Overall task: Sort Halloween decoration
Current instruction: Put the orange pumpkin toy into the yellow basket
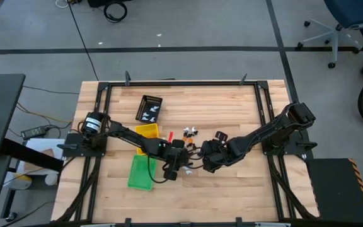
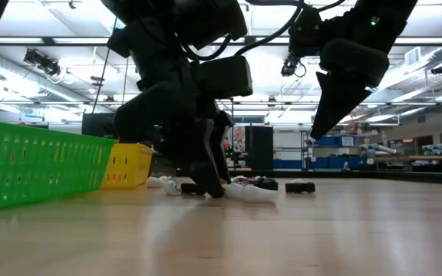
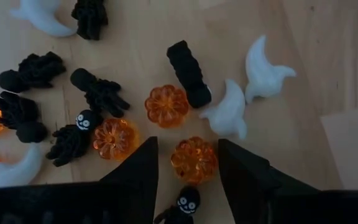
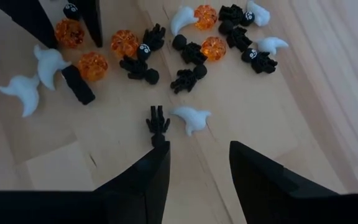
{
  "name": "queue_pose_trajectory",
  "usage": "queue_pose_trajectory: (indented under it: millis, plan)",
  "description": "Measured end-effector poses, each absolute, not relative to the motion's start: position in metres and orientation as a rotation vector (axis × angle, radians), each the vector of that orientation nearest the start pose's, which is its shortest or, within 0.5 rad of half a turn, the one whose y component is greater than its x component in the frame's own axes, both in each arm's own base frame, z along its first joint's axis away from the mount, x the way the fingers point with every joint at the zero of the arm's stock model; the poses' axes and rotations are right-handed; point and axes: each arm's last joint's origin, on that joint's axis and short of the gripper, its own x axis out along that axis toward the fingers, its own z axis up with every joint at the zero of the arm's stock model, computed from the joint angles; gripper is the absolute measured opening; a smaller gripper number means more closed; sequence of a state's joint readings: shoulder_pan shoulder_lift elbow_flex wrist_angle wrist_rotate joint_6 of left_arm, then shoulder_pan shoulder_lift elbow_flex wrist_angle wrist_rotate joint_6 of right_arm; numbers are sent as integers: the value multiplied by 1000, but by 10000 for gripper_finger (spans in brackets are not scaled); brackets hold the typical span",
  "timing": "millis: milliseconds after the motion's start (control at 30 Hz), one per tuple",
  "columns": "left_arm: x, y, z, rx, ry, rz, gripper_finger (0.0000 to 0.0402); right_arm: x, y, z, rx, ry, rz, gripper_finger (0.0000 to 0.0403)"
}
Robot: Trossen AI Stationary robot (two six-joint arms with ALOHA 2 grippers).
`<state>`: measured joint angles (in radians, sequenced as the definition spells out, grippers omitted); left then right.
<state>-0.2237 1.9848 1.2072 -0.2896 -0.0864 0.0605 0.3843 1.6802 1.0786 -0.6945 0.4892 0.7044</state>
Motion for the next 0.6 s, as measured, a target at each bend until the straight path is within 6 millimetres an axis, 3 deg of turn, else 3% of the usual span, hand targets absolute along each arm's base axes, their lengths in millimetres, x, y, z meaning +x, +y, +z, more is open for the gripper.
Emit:
queue_pose_trajectory:
  millis: [600]
  plan:
    - [379, -84, 130, 230, 1068, -155, 141, 293, 103, 187, 75, 1056, -483, 169]
